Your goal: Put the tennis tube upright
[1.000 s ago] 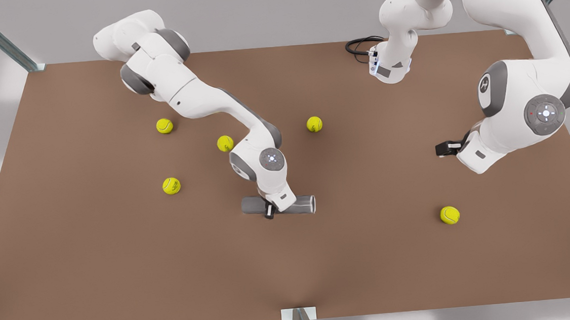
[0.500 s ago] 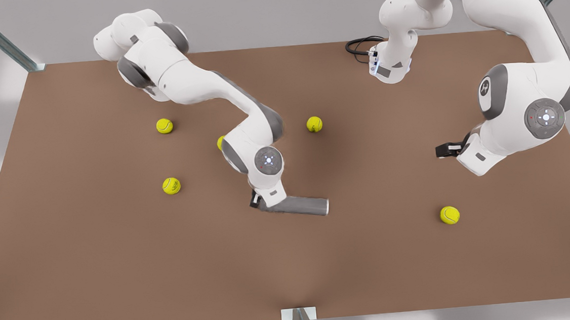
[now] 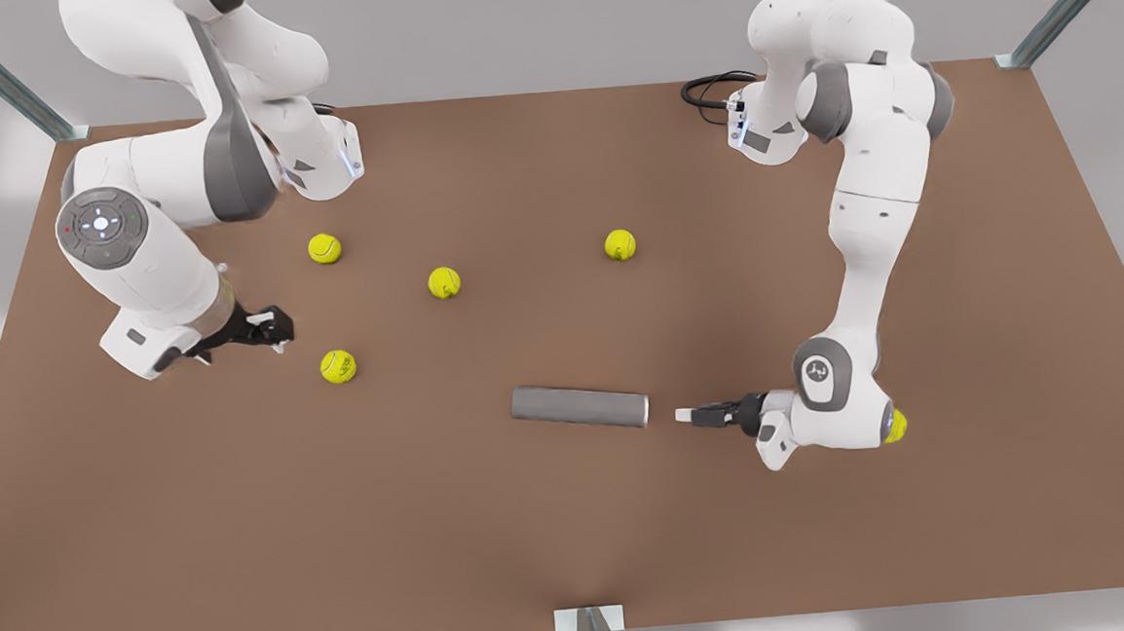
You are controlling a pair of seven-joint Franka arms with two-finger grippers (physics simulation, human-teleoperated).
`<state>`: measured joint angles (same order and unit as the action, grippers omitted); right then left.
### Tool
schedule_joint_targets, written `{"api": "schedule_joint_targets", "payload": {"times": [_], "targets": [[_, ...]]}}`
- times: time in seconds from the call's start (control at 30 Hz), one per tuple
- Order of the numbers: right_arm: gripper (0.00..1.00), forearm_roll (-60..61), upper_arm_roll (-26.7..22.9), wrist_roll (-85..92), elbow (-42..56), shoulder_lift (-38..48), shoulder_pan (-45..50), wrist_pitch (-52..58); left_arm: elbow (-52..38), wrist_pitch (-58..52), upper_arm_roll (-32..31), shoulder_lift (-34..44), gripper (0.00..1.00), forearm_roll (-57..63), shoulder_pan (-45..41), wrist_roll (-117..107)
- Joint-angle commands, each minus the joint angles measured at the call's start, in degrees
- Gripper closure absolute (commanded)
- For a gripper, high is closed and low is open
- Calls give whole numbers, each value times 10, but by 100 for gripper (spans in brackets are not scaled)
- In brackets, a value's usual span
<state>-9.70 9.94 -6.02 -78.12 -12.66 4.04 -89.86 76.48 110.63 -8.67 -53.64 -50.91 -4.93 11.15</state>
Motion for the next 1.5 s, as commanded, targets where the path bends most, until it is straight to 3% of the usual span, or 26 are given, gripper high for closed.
{"api": "schedule_joint_targets", "payload": {"times": [0.0,0.1,0.3,0.47,0.73,1.47], "targets": [[0,4,0,0,15,-3,-1,2,-5,0,0,-6,0,-63,0,7],[0,-14,-1,-9,15,-43,-3,0,-14,25,-24,-33,0,-72,-1,44],[0,-7,-2,-5,16,-44,-3,6,-10,20,-34,-27,0,-73,-1,49],[0,-7,-2,-5,16,-44,-3,7,69,20,-32,15,0,-93,-6,72],[0,-6,-2,-4,16,-44,-4,7,89,25,-32,13,0,-241,-10,159],[0,-8,0,-4,13,-44,2,13,89,26,-34,-21,0,-253,-31,192]]}}
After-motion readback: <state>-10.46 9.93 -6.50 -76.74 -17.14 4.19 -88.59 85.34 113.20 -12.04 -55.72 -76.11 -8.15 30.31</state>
